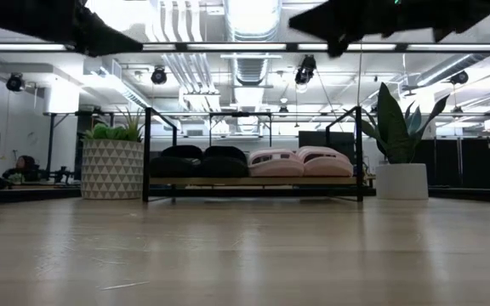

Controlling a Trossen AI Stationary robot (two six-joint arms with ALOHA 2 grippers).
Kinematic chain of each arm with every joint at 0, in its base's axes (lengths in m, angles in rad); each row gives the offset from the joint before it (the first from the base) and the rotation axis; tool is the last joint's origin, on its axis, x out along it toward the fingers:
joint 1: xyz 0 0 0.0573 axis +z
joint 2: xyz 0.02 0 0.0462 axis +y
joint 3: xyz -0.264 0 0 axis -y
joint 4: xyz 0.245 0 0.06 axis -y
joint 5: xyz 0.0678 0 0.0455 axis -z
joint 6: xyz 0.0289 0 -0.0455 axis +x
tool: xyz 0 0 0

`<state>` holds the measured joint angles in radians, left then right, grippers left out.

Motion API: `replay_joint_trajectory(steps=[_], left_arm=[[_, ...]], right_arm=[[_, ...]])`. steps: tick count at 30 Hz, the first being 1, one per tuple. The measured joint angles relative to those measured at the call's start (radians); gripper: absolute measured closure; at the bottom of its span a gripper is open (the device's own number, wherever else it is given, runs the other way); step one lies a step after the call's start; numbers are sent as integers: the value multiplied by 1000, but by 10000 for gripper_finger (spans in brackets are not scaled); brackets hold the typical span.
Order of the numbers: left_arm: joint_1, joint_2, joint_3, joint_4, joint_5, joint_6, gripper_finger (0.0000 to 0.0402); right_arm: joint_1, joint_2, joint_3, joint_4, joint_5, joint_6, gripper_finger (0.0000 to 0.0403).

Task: Pick and place slides into the shelf
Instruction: Return to Home Position

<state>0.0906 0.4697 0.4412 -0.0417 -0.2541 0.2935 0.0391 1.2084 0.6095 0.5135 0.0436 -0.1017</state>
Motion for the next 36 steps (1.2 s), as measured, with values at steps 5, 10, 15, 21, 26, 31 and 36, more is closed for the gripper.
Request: replay_joint_trajectory(steps=[5, 10, 15, 21, 26, 31, 36], left_arm=[[1, -131, -58, -64, -17, -8, 389], [1, -258, -132, -93, -17, -26, 389], [0, -348, -209, -102, 35, -78, 389], [-3, -375, -267, -89, 61, -125, 389], [-34, -374, -346, 17, 123, -134, 389], [-79, -383, -430, 81, 77, -130, 400], [-82, -386, -432, 86, 95, -107, 401]], right_arm=[[-4, -221, -81, -42, 33, -135, 394], [-11, -374, -196, -50, 37, -104, 394], [-14, -439, -287, 23, 38, -75, 394], [-14, -464, -342, 82, 154, -71, 394], [-14, -454, -351, 84, 170, -29, 394], [-14, -454, -352, 82, 170, -27, 394], [-14, -449, -355, 65, 169, -36, 394]])
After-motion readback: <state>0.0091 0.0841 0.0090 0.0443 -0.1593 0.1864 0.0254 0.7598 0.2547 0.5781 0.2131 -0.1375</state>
